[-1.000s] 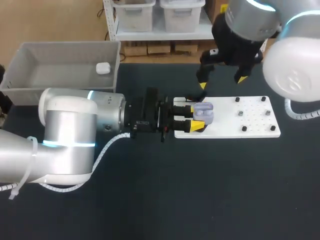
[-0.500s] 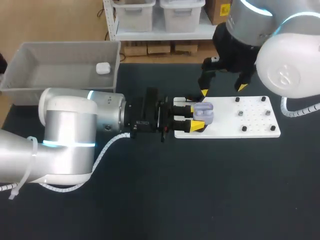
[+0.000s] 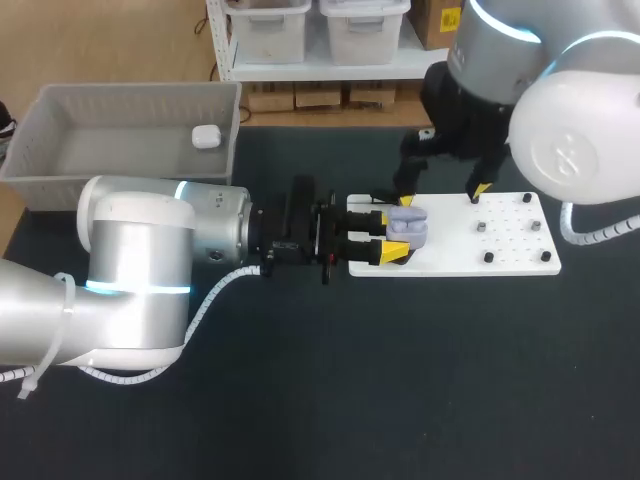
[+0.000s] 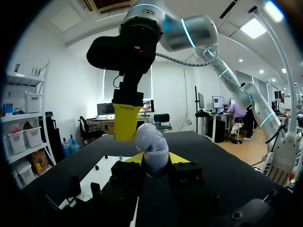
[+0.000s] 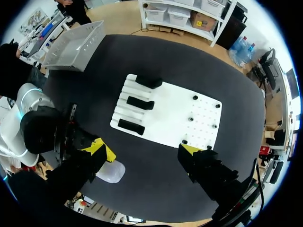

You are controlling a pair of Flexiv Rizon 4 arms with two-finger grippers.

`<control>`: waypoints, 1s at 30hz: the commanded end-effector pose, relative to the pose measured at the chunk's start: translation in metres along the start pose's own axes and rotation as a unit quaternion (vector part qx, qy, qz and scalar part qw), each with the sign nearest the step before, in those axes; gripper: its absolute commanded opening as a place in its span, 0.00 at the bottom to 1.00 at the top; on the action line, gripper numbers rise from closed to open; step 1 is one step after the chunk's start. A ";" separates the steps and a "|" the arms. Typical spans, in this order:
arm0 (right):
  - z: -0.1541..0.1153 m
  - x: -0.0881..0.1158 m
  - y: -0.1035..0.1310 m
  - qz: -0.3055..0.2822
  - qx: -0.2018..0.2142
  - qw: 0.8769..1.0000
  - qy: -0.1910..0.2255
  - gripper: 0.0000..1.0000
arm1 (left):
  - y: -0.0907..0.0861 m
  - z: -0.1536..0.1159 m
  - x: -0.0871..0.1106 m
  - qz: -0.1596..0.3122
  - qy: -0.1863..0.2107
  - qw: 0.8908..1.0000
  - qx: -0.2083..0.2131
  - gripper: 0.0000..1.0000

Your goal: Pick up each earbud case from the left stands, insert the matching earbuds, close the lid, and place the case in the box.

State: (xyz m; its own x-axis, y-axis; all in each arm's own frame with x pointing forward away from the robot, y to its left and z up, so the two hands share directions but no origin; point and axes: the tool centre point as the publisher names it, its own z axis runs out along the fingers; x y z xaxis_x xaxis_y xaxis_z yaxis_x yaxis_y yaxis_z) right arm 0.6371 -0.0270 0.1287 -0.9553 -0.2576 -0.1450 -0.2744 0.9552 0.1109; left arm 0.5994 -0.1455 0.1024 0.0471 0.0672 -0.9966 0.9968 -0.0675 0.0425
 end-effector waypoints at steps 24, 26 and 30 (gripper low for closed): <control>-0.113 0.056 0.016 -0.078 0.033 0.981 -0.175 1.00 | -0.001 0.000 0.000 0.001 -0.001 1.000 -0.003 0.00; -0.113 0.059 0.017 -0.079 0.031 0.981 -0.174 1.00 | -0.001 0.000 0.000 0.001 -0.001 1.000 -0.003 0.00; -0.113 0.059 0.017 -0.079 0.031 0.981 -0.174 1.00 | -0.002 -0.001 -0.002 0.002 -0.002 1.000 -0.003 0.00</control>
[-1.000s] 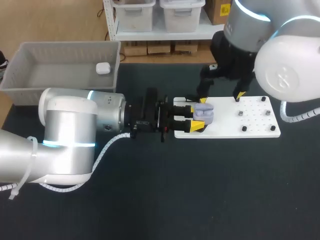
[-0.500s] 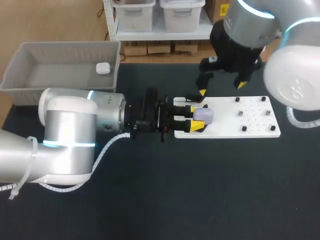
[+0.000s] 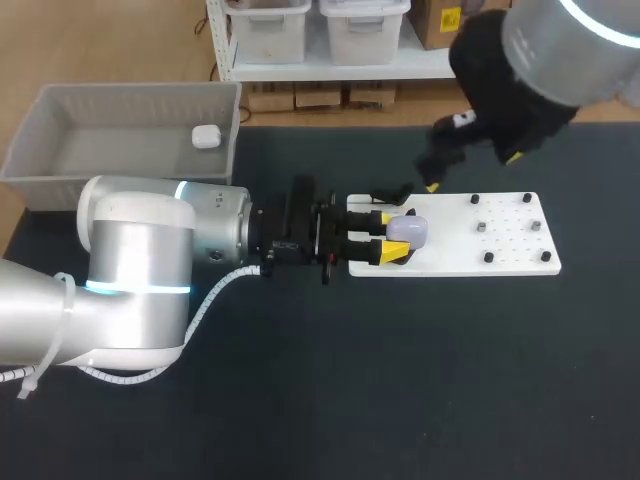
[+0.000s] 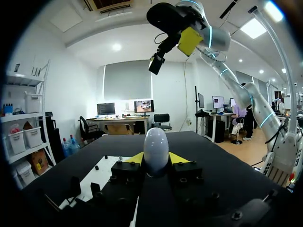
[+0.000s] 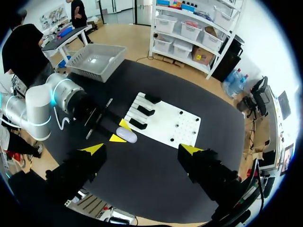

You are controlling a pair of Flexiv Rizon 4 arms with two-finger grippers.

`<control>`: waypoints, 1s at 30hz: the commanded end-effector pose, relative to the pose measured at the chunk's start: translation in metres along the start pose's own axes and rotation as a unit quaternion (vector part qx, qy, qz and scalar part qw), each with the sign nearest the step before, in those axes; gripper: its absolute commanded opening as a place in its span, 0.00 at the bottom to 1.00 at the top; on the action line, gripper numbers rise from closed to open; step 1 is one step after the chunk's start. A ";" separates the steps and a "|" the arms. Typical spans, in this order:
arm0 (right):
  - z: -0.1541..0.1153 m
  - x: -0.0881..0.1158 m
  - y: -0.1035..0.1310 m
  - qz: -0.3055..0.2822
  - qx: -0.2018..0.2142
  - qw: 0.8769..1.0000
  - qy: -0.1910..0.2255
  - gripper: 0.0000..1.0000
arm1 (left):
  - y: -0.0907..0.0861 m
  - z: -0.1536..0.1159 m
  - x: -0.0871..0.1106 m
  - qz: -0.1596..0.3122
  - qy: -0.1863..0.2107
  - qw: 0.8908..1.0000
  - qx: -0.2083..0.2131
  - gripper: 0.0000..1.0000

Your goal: Pick up each earbud case from the left stands, insert the matching earbuds, close the lid, and place the case in the box.

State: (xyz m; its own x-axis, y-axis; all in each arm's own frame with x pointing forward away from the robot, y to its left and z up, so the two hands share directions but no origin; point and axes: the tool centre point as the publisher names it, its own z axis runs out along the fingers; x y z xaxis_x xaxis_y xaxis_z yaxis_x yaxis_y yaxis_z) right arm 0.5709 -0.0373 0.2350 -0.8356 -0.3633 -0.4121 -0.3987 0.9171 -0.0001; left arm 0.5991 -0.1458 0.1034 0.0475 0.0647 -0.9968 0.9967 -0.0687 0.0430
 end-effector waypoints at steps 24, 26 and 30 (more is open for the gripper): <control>-0.002 0.009 -0.001 0.001 0.000 0.999 -0.040 1.00 | 0.095 -0.196 -0.069 0.109 0.110 0.953 -0.260 0.00; -0.002 0.009 -0.001 0.001 0.000 0.999 -0.040 1.00 | 0.104 -0.216 -0.064 0.103 0.117 0.944 -0.290 0.00; -0.002 0.009 -0.001 0.001 0.000 0.999 -0.040 1.00 | 0.120 -0.264 -0.051 0.085 0.141 0.919 -0.358 0.00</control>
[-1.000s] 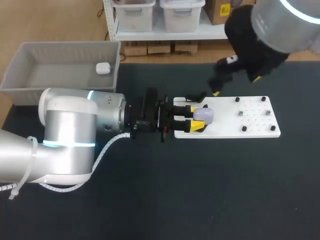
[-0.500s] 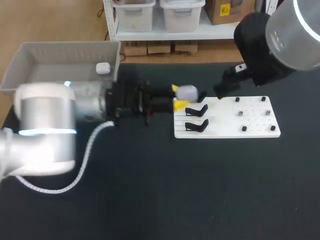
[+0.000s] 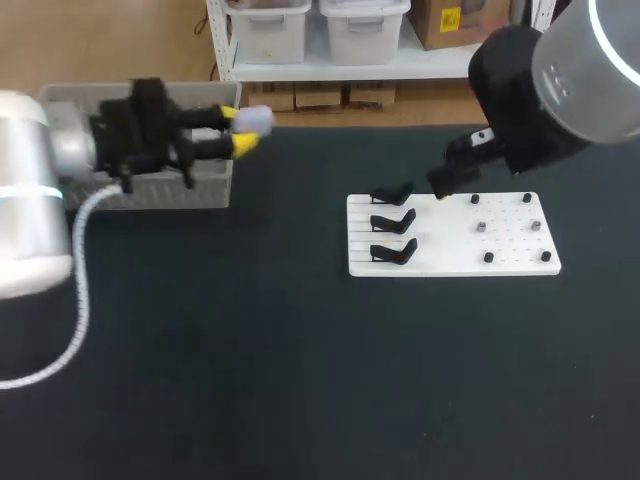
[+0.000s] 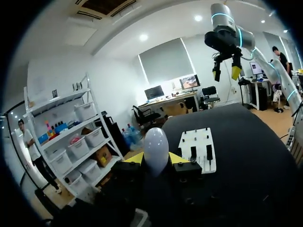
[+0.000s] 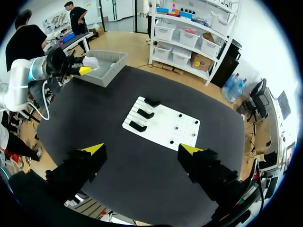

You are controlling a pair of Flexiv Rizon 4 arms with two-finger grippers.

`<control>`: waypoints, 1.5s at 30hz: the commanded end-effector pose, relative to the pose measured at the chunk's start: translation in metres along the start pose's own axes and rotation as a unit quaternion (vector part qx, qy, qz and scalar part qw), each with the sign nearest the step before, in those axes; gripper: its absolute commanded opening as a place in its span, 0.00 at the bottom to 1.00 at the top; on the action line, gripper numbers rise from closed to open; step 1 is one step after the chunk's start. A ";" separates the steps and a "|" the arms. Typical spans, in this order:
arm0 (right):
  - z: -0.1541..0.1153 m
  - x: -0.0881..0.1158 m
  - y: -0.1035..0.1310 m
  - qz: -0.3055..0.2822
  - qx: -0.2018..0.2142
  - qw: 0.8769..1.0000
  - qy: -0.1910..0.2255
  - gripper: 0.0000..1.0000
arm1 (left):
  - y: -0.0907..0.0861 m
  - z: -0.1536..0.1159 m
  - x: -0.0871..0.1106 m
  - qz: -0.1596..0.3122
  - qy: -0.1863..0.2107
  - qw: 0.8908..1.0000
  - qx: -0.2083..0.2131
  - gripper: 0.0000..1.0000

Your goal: Pick up each earbud case from the left stands, insert the matching earbuds, close the lid, and place the case in the box.

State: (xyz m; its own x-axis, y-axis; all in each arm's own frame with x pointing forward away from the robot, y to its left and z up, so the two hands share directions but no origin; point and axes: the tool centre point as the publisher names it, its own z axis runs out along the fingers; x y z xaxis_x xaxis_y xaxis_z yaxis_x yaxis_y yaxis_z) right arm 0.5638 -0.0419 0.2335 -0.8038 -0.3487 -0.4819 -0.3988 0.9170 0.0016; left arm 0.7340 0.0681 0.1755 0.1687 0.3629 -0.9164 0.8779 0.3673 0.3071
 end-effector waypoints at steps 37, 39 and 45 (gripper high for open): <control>0.000 0.000 0.000 0.000 0.000 1.000 -0.001 1.00 | 0.118 -0.123 0.099 -0.041 0.072 0.963 -0.255 1.00; 0.000 0.000 0.000 0.000 0.000 1.000 -0.001 1.00 | 0.117 -0.123 0.098 -0.040 0.071 0.964 -0.254 1.00; 0.000 0.000 0.000 0.000 0.000 1.000 -0.001 1.00 | 0.117 -0.123 0.098 -0.040 0.071 0.964 -0.254 1.00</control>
State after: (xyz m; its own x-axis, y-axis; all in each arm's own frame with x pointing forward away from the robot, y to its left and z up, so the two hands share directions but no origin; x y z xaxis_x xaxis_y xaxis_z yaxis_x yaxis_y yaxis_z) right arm 0.5637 -0.0420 0.2335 -0.8036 -0.3487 -0.4823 -0.3987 0.9171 0.0015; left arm 0.8006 0.2539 0.1544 0.0130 0.4137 -0.9103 0.7119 0.6354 0.2990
